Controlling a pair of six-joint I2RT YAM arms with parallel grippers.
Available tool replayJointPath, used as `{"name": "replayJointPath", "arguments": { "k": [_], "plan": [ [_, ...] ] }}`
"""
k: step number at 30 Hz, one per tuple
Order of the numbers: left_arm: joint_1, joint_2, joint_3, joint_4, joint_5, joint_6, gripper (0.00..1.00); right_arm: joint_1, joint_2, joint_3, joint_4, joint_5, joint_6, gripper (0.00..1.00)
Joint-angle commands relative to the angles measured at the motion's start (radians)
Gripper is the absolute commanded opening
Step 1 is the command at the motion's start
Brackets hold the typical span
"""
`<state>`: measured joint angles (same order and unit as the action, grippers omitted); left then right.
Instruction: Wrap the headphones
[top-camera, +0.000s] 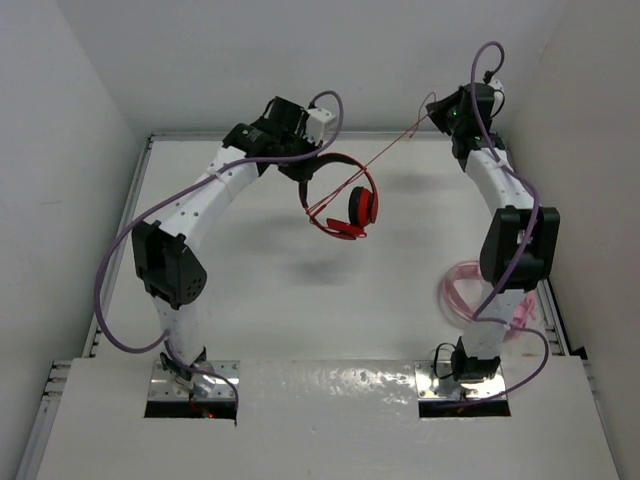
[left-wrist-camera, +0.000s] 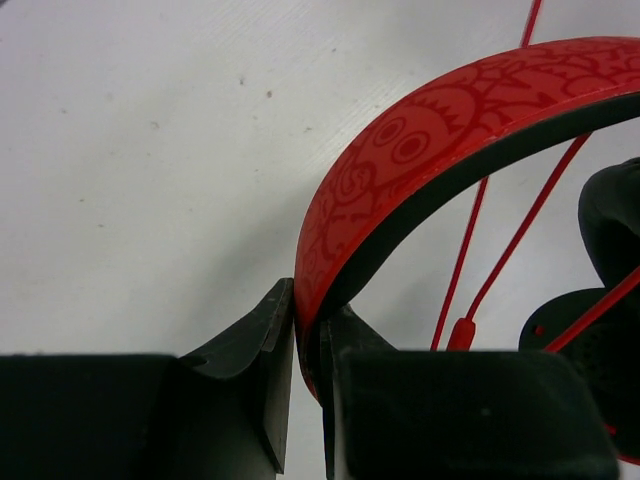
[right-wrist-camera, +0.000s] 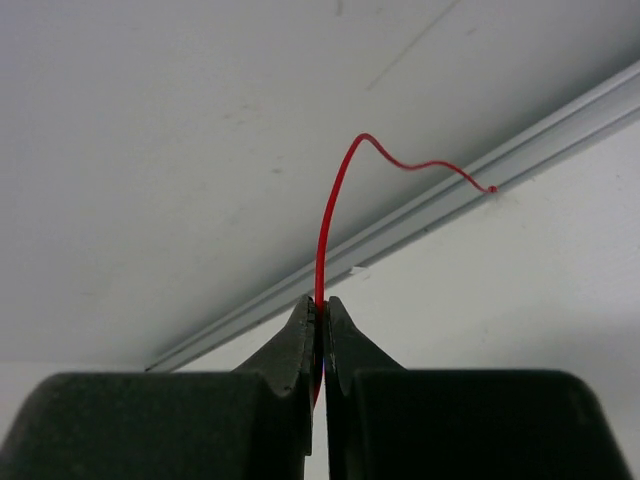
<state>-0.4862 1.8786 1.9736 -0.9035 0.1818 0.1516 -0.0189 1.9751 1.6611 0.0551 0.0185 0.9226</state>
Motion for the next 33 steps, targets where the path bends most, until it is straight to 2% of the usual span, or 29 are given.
{"name": "replayJointPath", "arguments": {
  "k": [1,7,11,14,20,22,28,33],
  "plan": [
    [-0.050,-0.023,-0.034,-0.049,-0.117,0.181,0.00,-0.026,-0.137,-0.023,0.166,0.051,-0.004,0.00],
    [-0.083,-0.004,-0.136,0.023,-0.246,0.230,0.00,-0.009,-0.249,-0.072,0.213,0.038,-0.007,0.00],
    [-0.071,0.031,-0.116,0.054,-0.366,0.133,0.00,0.010,-0.361,-0.226,0.282,0.041,-0.027,0.00],
    [-0.029,0.037,-0.078,0.058,-0.315,0.063,0.00,0.045,-0.439,-0.314,0.302,0.069,-0.074,0.00],
    [-0.031,-0.015,-0.085,0.086,-0.196,0.118,0.00,0.054,-0.467,-0.339,0.256,0.093,-0.123,0.00],
    [-0.040,-0.039,-0.093,0.089,-0.186,0.138,0.00,0.054,-0.455,-0.333,0.249,0.106,-0.155,0.00],
    [-0.048,-0.101,-0.122,0.075,-0.022,0.163,0.00,0.042,-0.410,-0.293,0.190,0.090,-0.165,0.00],
    [-0.052,-0.116,-0.124,0.069,-0.024,0.151,0.00,0.033,-0.407,-0.265,0.180,0.110,-0.200,0.00]
  ]
}}
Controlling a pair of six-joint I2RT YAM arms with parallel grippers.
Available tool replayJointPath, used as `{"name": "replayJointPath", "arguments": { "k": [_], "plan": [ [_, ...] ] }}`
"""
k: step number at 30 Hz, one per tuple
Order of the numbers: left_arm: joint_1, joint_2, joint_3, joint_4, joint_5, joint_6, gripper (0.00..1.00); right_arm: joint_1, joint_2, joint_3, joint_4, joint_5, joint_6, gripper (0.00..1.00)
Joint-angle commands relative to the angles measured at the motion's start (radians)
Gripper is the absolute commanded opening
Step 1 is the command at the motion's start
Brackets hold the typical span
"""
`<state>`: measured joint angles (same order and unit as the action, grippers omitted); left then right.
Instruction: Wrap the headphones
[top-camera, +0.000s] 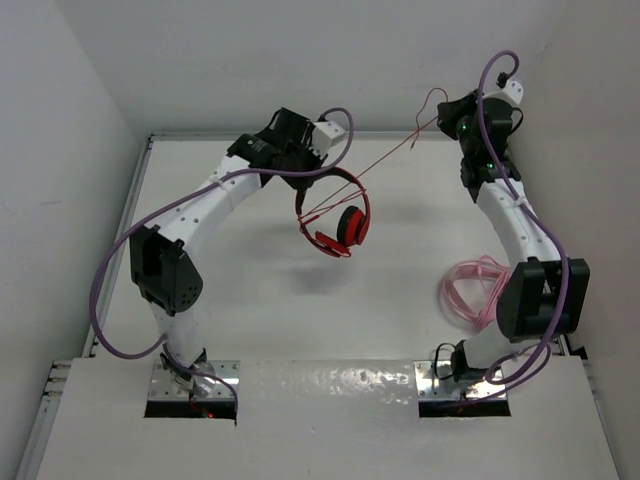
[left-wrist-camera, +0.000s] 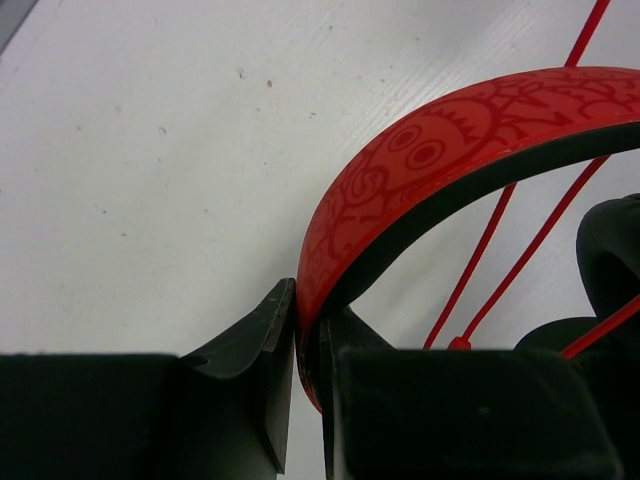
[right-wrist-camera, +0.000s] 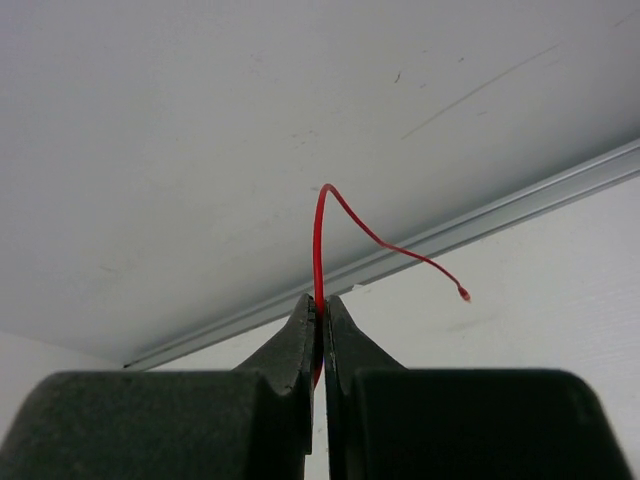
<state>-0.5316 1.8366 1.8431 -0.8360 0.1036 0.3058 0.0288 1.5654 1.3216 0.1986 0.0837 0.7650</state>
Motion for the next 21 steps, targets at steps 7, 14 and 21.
{"name": "replayJointPath", "arguments": {
  "k": [7,14,21],
  "plan": [
    [-0.031,-0.079,0.076,-0.057,0.077,0.012,0.00,-0.075,0.036,0.102,-0.043,0.067,-0.061,0.00],
    [-0.045,-0.079,0.084,-0.064,0.054,0.007,0.00,-0.087,0.041,0.102,-0.073,0.071,-0.090,0.00],
    [-0.045,-0.056,0.030,-0.023,-0.177,-0.017,0.00,-0.096,-0.050,0.027,-0.034,0.073,-0.142,0.00]
  ]
}}
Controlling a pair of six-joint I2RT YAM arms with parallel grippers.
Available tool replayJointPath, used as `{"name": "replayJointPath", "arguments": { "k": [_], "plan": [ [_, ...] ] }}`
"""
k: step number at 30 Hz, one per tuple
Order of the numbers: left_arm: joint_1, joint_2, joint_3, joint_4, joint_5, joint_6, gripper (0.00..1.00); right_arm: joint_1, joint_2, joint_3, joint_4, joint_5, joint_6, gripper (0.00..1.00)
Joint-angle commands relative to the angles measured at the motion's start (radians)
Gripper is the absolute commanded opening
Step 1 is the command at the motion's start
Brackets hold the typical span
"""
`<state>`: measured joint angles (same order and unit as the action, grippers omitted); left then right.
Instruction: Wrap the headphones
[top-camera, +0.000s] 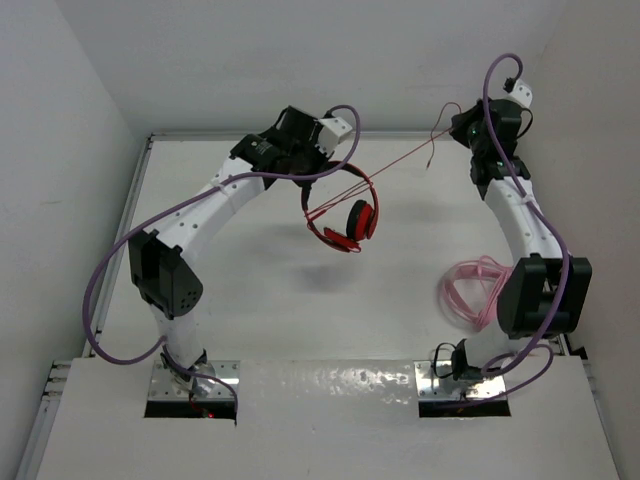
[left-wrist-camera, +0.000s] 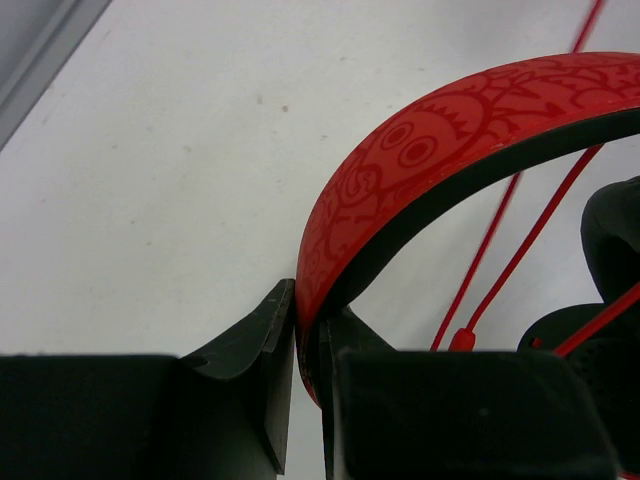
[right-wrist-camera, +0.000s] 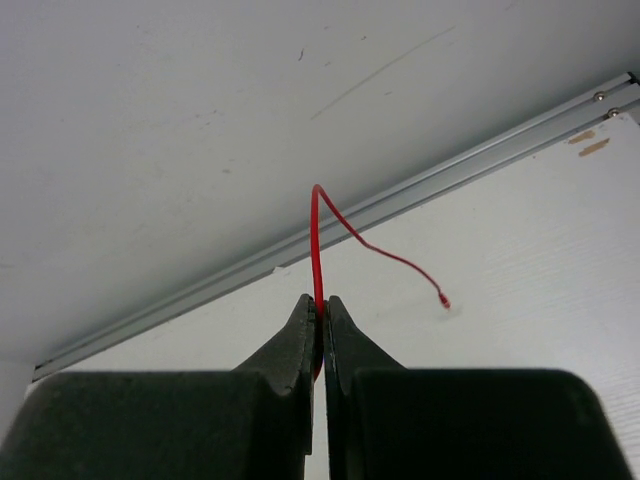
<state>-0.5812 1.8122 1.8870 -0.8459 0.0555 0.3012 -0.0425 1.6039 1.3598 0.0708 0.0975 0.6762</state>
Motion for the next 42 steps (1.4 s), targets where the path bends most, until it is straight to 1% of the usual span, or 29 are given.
{"name": "replayJointPath", "arguments": {
  "k": [1,4,8,10,12,13,14,15,16,17,18,19,20,21,22,23,25,26,27,28,29,30,31,32,35,39,40,41,42],
  "plan": [
    [0.004,-0.027,-0.022,-0.009,-0.147,-0.017,0.00,-0.025,-0.099,-0.016,0.090,0.061,-0.059,0.00],
    [0.004,0.008,-0.031,0.014,-0.193,-0.037,0.00,-0.025,-0.149,-0.051,0.122,0.028,-0.055,0.00],
    [0.004,0.045,-0.031,0.042,-0.259,-0.068,0.00,-0.020,-0.211,-0.123,0.228,-0.094,0.005,0.00],
    [0.004,0.062,-0.037,0.070,-0.296,-0.079,0.00,-0.005,-0.252,-0.154,0.250,-0.134,0.034,0.00],
    [0.004,0.079,-0.032,0.079,-0.310,-0.105,0.00,0.030,-0.288,-0.203,0.345,-0.197,0.049,0.00],
    [0.007,0.100,-0.028,0.088,-0.313,-0.118,0.00,0.044,-0.321,-0.256,0.386,-0.218,0.043,0.00],
    [0.020,0.113,-0.010,0.090,-0.304,-0.149,0.00,0.109,-0.335,-0.280,0.440,-0.267,0.028,0.00],
    [0.030,0.143,0.006,0.088,-0.295,-0.169,0.00,0.143,-0.347,-0.298,0.458,-0.298,0.008,0.00],
    [0.043,0.160,0.026,0.082,-0.255,-0.203,0.00,0.179,-0.369,-0.338,0.484,-0.341,-0.051,0.00],
    [0.073,0.177,0.076,0.076,-0.234,-0.217,0.00,0.217,-0.375,-0.362,0.545,-0.391,-0.079,0.00],
    [0.087,0.193,0.101,0.070,-0.212,-0.229,0.00,0.301,-0.381,-0.387,0.581,-0.494,-0.101,0.00],
    [0.099,0.223,0.124,0.062,-0.195,-0.241,0.00,0.344,-0.386,-0.428,0.613,-0.539,-0.148,0.00],
    [0.124,0.237,0.145,0.062,-0.153,-0.261,0.00,0.442,-0.384,-0.441,0.626,-0.583,-0.177,0.00],
    [0.136,0.254,0.171,0.067,-0.128,-0.269,0.00,0.498,-0.380,-0.445,0.610,-0.640,-0.249,0.00],
    [0.144,0.257,0.178,0.073,-0.085,-0.281,0.00,0.542,-0.372,-0.436,0.578,-0.660,-0.291,0.00],
    [0.152,0.259,0.176,0.086,-0.069,-0.283,0.00,0.635,-0.346,-0.412,0.498,-0.686,-0.379,0.00],
    [0.156,0.257,0.169,0.099,-0.028,-0.278,0.00,0.714,-0.309,-0.378,0.364,-0.709,-0.463,0.00],
    [0.161,0.259,0.170,0.102,-0.014,-0.280,0.00,0.772,-0.271,-0.361,0.322,-0.723,-0.496,0.00],
    [0.168,0.263,0.178,0.110,0.019,-0.290,0.00,0.795,-0.254,-0.332,0.284,-0.743,-0.564,0.00],
    [0.191,0.265,0.185,0.113,0.044,-0.292,0.00,0.815,-0.237,-0.320,0.197,-0.748,-0.598,0.00],
    [0.205,0.269,0.198,0.113,0.070,-0.297,0.00,0.860,-0.220,-0.306,0.151,-0.746,-0.634,0.00],
    [0.214,0.279,0.210,0.111,0.095,-0.325,0.00,0.880,-0.184,-0.282,0.109,-0.742,-0.709,0.00],
    [0.225,0.282,0.243,0.107,0.113,-0.329,0.00,0.894,-0.161,-0.268,0.046,-0.739,-0.728,0.00],
    [0.225,0.285,0.257,0.102,0.113,-0.326,0.00,0.914,-0.133,-0.257,0.023,-0.737,-0.740,0.00],
    [0.225,0.251,0.250,0.123,0.151,-0.333,0.00,0.941,0.003,-0.184,-0.035,-0.700,-0.786,0.00],
    [0.225,0.213,0.230,0.123,0.162,-0.353,0.00,0.948,0.097,-0.136,-0.100,-0.558,-0.816,0.00],
    [0.225,0.199,0.225,0.122,0.162,-0.356,0.00,0.949,0.108,-0.137,-0.100,-0.480,-0.829,0.00],
    [0.225,0.193,0.224,0.122,0.159,-0.366,0.00,0.948,0.122,-0.131,-0.106,-0.443,-0.863,0.06],
    [0.225,0.187,0.224,0.123,0.158,-0.373,0.00,0.949,0.145,-0.120,-0.124,-0.406,-0.859,0.16]
  ]
}}
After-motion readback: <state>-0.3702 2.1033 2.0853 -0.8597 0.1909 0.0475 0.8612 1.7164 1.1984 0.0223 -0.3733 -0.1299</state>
